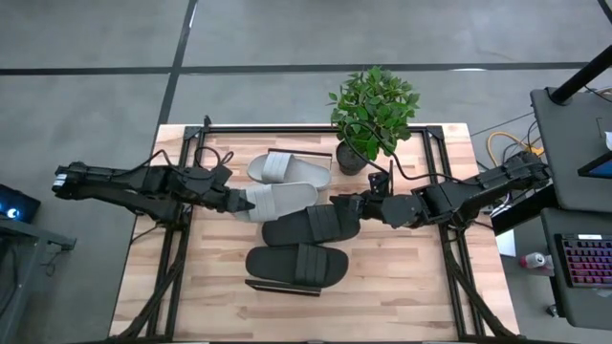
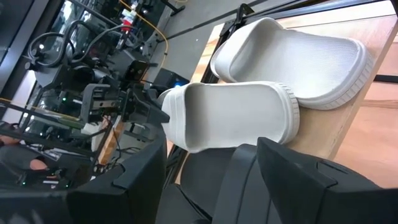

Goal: Pick and place slides into the shelf
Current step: Adjust the bottom gray slipper, then return to Home Position

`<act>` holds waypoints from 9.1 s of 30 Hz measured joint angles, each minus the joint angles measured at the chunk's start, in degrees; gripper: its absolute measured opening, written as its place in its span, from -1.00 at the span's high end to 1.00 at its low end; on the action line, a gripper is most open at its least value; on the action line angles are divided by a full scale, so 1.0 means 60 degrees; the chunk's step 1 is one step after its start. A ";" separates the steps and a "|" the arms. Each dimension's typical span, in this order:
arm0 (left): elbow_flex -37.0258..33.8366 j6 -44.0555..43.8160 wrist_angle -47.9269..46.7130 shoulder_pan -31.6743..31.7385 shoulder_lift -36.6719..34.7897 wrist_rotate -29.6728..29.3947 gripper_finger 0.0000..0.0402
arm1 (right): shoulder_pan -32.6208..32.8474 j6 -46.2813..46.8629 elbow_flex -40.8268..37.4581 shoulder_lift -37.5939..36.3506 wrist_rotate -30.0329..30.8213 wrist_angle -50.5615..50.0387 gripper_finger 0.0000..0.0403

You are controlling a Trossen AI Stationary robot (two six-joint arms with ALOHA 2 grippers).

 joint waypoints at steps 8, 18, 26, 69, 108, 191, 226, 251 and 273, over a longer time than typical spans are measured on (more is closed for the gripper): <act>0.0000 -0.0581 -0.0128 0.0135 -0.0046 0.0478 1.00 | 0.0000 0.0003 0.0000 0.0000 0.0000 0.0017 -0.19; 0.0000 -0.0420 -0.0171 0.0423 -0.0011 0.0515 0.97 | 0.0000 0.0000 0.0000 0.0000 0.0000 0.0013 -0.18; -0.0004 -0.0370 -0.0238 0.0423 -0.0008 0.0560 0.52 | 0.0000 0.0000 0.0000 0.0000 0.0004 0.0013 -0.18; 0.0893 0.3931 0.0163 0.0423 -0.1679 0.0094 -0.41 | 0.0002 -0.2251 0.0000 0.0000 -0.0004 0.2015 -0.17; 0.1198 1.2557 -0.0619 0.0420 -0.3401 -0.3529 1.00 | 0.0028 -1.1606 0.0000 -0.0902 -0.1749 0.4308 0.96; -0.4615 1.3090 0.3068 0.0409 -0.7053 -0.0054 1.00 | 0.0713 -1.4078 -0.4187 -0.2169 -0.1246 0.7398 0.96; -0.4749 1.3434 0.4437 0.0416 -0.6882 -0.0108 1.00 | -0.2437 -1.2439 -1.0270 -0.6661 -0.4019 1.0692 0.96; -0.4969 1.3358 0.4422 0.0409 -0.6860 -0.0124 1.00 | -0.2433 -1.2526 -1.0675 -0.6655 -0.4011 0.9135 0.96; -0.4969 1.3347 0.4437 0.0416 -0.6867 -0.0127 1.00 | -0.2724 -1.3817 -1.0806 -0.8601 -0.3731 0.8541 0.96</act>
